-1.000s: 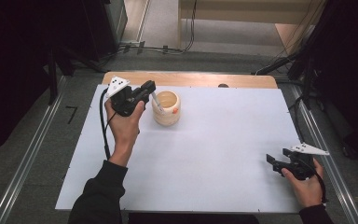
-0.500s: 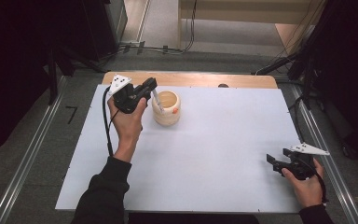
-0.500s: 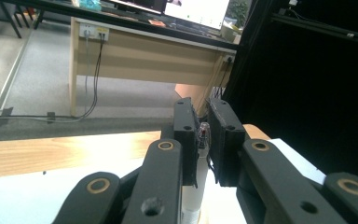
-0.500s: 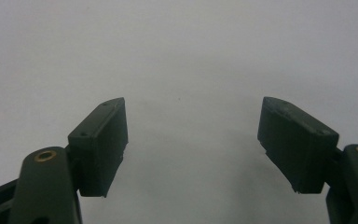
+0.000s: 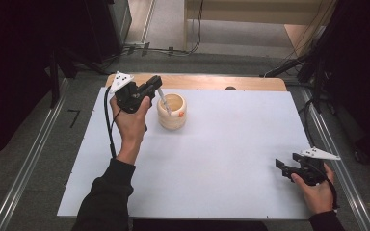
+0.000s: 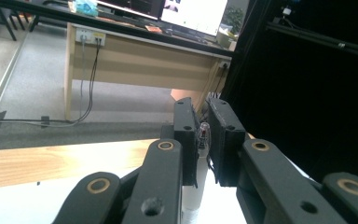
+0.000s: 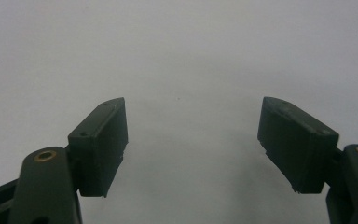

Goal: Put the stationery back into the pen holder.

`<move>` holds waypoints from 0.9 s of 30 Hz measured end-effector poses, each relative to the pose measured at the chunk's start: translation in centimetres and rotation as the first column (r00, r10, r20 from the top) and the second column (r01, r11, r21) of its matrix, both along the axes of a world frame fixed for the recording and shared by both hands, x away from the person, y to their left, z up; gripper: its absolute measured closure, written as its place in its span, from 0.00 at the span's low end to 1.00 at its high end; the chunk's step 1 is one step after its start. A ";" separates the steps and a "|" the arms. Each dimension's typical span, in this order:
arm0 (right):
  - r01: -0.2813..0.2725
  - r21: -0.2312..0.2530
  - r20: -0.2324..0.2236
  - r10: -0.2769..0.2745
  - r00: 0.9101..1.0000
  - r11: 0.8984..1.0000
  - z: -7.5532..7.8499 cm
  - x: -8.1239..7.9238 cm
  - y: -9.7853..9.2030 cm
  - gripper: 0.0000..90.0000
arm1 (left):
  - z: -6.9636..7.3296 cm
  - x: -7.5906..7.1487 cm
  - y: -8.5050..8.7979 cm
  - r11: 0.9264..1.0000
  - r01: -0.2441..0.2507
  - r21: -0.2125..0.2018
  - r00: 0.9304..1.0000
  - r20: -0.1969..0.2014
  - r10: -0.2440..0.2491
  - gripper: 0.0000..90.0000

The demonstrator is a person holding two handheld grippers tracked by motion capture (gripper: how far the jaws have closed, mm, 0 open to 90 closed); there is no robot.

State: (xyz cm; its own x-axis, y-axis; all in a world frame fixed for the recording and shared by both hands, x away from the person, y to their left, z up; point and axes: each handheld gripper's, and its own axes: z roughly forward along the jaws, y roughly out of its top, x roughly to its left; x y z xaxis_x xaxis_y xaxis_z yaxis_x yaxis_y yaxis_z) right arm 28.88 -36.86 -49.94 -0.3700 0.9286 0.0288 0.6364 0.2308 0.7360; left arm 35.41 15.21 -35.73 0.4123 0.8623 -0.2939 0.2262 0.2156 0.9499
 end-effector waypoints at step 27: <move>-0.002 -0.005 -0.005 0.002 1.000 1.000 -0.1 0.0 0.1 0.25 | -2.0 2.3 -0.7 0.999 -0.040 0.034 0.999 -0.016 0.041 0.92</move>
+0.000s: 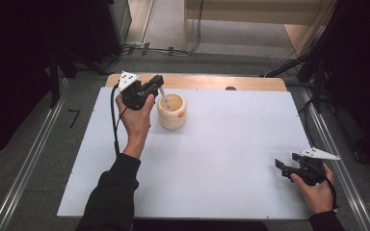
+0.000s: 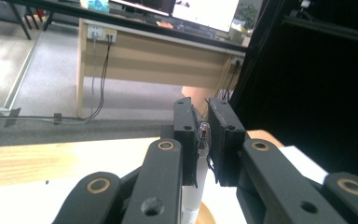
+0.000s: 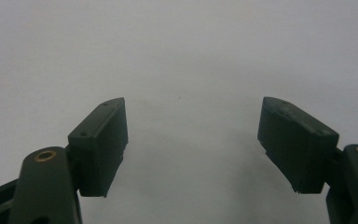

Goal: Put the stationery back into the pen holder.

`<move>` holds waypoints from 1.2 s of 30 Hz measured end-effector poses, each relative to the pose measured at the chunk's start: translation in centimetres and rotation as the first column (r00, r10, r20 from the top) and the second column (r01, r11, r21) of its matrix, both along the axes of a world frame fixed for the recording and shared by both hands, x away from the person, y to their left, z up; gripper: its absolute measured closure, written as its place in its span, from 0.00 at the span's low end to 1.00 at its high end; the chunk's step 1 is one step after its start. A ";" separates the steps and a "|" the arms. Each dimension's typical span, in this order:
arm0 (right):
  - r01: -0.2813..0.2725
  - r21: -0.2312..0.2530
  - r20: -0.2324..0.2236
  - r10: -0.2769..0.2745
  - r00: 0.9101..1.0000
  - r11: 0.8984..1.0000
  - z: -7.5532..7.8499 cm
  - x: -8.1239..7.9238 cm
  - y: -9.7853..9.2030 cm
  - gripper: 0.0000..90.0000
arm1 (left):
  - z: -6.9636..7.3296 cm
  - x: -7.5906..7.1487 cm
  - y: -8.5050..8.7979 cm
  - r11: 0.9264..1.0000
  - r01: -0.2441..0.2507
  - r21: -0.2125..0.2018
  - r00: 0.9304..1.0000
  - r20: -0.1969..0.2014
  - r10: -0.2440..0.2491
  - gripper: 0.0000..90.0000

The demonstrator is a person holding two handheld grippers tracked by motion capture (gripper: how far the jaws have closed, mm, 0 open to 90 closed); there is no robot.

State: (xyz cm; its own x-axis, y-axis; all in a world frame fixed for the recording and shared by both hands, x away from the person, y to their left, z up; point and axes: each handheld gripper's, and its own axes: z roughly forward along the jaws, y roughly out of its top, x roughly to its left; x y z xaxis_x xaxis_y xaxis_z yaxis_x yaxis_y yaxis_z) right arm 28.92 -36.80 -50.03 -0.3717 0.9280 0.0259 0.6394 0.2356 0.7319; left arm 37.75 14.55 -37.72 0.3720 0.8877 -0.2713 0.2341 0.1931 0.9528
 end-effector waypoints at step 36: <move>-0.003 0.000 0.010 0.003 1.000 1.000 0.1 0.0 0.1 0.25 | -4.9 0.7 -0.8 0.995 0.017 0.094 0.992 -0.123 -0.005 0.90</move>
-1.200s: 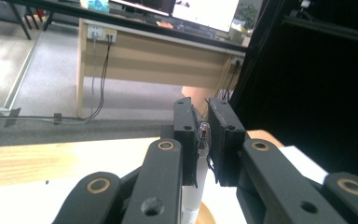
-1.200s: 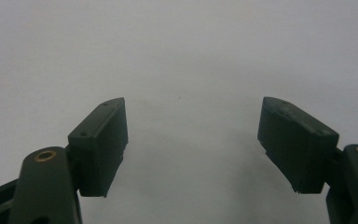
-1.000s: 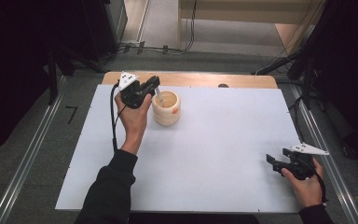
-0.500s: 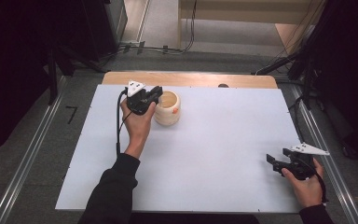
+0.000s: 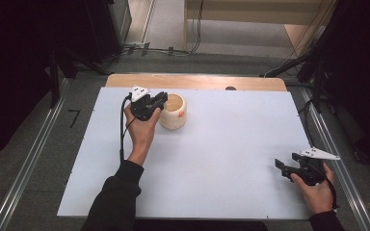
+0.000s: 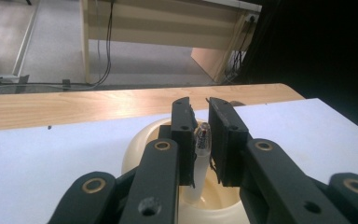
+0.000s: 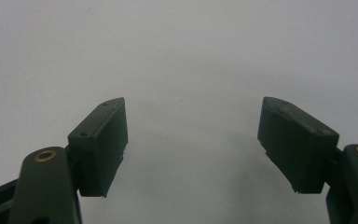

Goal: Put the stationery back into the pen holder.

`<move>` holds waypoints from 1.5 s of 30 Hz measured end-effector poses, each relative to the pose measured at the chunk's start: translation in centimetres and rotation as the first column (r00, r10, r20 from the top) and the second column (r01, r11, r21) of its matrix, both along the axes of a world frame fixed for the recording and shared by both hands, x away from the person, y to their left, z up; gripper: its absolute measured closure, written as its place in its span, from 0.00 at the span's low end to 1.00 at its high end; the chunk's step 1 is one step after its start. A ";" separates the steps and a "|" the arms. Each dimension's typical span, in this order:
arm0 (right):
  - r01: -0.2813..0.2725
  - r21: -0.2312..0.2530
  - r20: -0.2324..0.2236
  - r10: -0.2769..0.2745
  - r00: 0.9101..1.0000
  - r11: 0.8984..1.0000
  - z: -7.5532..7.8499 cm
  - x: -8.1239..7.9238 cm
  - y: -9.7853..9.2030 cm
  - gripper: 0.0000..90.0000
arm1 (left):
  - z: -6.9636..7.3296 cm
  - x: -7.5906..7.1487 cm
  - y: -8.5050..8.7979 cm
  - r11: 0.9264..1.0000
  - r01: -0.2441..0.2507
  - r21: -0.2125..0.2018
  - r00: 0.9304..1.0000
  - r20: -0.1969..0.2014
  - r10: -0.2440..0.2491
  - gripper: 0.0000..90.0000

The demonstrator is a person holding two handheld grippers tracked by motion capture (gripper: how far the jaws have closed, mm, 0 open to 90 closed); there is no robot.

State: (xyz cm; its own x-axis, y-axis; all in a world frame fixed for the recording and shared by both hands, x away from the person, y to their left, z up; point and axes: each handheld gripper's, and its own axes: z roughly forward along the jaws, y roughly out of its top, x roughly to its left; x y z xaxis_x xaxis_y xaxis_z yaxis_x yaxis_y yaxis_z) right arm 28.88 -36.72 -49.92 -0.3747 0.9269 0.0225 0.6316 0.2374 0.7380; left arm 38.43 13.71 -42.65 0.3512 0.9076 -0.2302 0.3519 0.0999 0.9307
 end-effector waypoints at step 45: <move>0.001 0.000 -0.002 -0.001 1.000 1.000 0.1 -0.1 0.1 0.25 | -0.9 -4.4 1.1 0.999 0.047 0.005 0.999 0.001 -0.047 0.43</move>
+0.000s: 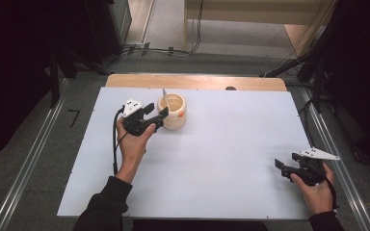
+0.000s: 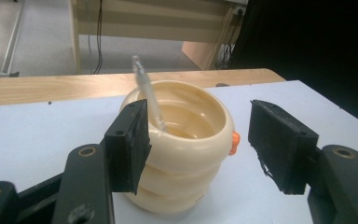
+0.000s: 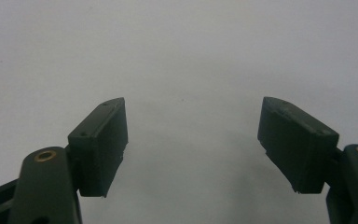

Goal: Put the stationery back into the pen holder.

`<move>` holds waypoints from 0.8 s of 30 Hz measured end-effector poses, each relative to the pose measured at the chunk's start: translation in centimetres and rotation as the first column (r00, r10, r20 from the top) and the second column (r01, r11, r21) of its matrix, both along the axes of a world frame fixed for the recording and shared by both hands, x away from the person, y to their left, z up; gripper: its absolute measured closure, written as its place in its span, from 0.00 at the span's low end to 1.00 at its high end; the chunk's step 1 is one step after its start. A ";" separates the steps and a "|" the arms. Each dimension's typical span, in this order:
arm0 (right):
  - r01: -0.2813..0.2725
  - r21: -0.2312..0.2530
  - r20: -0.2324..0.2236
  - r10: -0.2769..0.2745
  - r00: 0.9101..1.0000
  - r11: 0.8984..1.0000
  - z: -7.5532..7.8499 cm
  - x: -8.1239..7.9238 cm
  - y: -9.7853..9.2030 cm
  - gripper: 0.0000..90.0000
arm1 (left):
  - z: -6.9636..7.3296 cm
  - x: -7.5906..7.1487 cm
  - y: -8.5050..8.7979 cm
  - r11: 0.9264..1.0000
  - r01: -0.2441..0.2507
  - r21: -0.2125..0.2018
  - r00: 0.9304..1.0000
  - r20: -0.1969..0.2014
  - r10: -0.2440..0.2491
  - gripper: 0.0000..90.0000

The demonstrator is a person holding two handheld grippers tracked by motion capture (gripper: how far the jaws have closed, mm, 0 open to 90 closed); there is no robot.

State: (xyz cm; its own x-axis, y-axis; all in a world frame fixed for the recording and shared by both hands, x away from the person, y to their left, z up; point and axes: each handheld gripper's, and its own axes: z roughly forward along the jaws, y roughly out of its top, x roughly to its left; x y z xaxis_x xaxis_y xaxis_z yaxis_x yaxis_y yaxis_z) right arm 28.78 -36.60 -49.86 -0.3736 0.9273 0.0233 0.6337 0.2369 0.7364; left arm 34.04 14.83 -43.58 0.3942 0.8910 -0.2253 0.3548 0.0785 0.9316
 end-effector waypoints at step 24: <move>-0.003 0.001 0.005 0.003 1.000 1.000 0.1 -0.1 0.0 0.25 | -2.2 -3.1 1.3 0.999 -0.015 0.044 0.998 -0.055 0.018 0.32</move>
State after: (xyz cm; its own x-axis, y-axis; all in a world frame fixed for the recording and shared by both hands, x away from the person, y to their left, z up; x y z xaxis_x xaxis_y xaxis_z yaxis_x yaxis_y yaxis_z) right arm 28.64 -36.61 -49.75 -0.3769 0.9260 0.0221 0.6294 0.2385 0.7396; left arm 30.91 16.12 -45.81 0.3672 0.9067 -0.2075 0.4053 0.0449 0.9131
